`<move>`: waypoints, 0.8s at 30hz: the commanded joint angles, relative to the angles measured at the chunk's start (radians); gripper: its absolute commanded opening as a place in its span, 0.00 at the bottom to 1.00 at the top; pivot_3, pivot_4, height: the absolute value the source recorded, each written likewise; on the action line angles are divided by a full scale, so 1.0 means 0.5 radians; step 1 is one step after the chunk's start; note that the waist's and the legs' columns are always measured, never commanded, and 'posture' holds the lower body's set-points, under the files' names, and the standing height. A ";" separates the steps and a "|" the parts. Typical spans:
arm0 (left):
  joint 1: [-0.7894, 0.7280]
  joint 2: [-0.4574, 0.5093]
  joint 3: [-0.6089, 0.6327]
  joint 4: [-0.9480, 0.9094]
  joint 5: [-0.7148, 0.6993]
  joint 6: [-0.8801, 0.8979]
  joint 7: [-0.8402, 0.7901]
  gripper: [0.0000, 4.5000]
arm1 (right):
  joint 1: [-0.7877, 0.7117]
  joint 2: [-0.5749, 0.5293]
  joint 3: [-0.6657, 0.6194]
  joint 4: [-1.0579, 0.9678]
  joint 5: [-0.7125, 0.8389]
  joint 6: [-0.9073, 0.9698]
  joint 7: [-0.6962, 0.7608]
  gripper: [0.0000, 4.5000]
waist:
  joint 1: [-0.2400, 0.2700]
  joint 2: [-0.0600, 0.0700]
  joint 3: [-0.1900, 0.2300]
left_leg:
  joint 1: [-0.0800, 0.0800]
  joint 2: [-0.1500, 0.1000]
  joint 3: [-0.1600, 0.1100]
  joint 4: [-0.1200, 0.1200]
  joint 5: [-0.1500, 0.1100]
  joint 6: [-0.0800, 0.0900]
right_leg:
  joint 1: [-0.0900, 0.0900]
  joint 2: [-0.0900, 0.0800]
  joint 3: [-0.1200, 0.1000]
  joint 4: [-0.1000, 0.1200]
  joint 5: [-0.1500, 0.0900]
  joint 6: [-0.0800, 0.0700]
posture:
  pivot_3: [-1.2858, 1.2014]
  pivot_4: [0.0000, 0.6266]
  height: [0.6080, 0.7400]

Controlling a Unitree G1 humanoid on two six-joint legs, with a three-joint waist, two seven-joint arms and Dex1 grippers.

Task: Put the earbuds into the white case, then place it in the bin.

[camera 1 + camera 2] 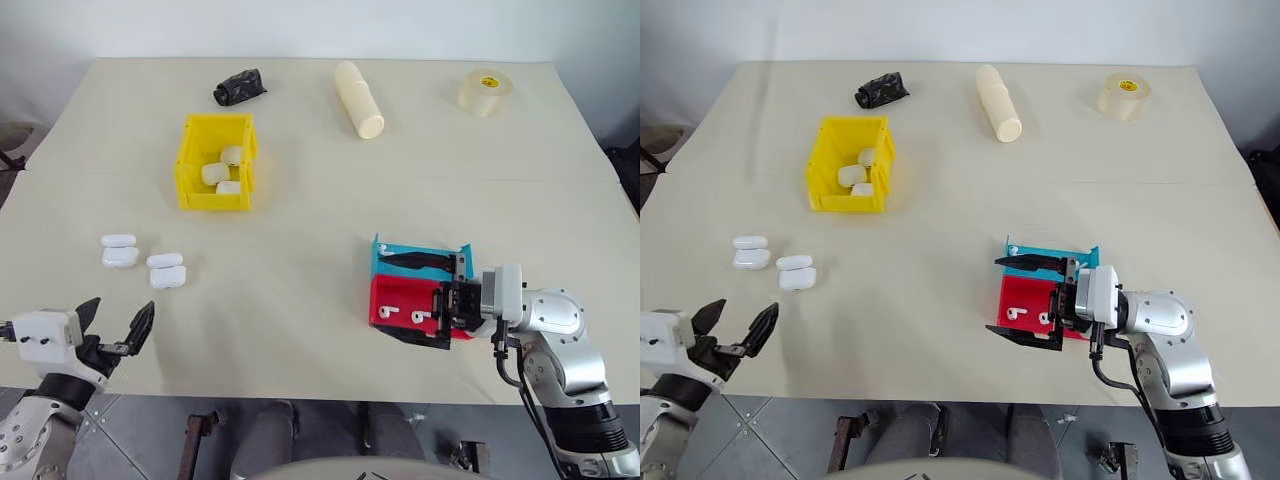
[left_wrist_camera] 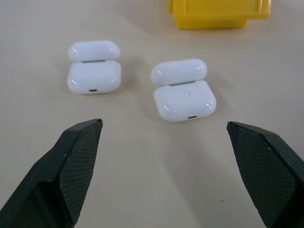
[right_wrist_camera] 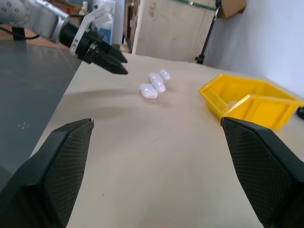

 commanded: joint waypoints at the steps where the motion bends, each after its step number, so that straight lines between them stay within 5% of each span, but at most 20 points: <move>1: -0.153 0.106 0.024 -0.274 -0.211 0.548 0.305 0.99 | 0.059 -0.113 -0.074 -0.103 0.142 0.149 0.043 1.00 | 0.005 0.000 0.000 | 0.000 0.000 -0.001 0.000 0.000 0.000 | 0.000 0.000 0.000 0.000 0.000 0.000 | 0.52 0.24 1.00; 4: -0.384 0.160 0.011 -0.384 -0.339 1.008 0.550 0.99 | 0.085 -0.172 -0.070 -0.111 0.171 0.209 0.079 1.00 | 0.002 0.000 0.000 | 0.000 -0.001 -0.001 0.001 0.000 0.000 | 0.000 0.000 0.000 0.002 0.000 0.000 | 0.52 0.24 1.00; 11: -1.301 -0.204 0.119 -0.350 -0.231 2.123 1.150 0.99 | 0.105 -0.198 -0.064 -0.150 0.175 0.272 0.108 1.00 | -0.002 -0.001 0.000 | 0.000 -0.003 0.000 0.003 0.001 -0.002 | -0.004 0.003 0.000 0.010 0.000 0.000 | 0.52 0.24 1.00; 20: -1.422 -0.075 0.054 -0.106 -0.480 2.145 1.468 0.99 | 0.130 -0.193 -0.086 -0.207 0.166 0.308 0.081 1.00 | 0.001 -0.003 0.000 | 0.000 -0.009 0.000 0.005 0.001 -0.005 | -0.005 0.002 0.001 0.011 -0.001 -0.001 | 0.52 0.24 1.00; 24: -1.446 0.134 -0.012 0.066 -0.646 2.145 1.547 0.99 | 0.171 -0.161 -0.070 -0.270 0.157 0.307 0.021 1.00 | 0.002 -0.004 0.001 | 0.000 -0.007 -0.001 0.005 0.001 -0.005 | -0.005 0.001 0.001 0.011 -0.001 -0.001 | 0.52 0.24 1.00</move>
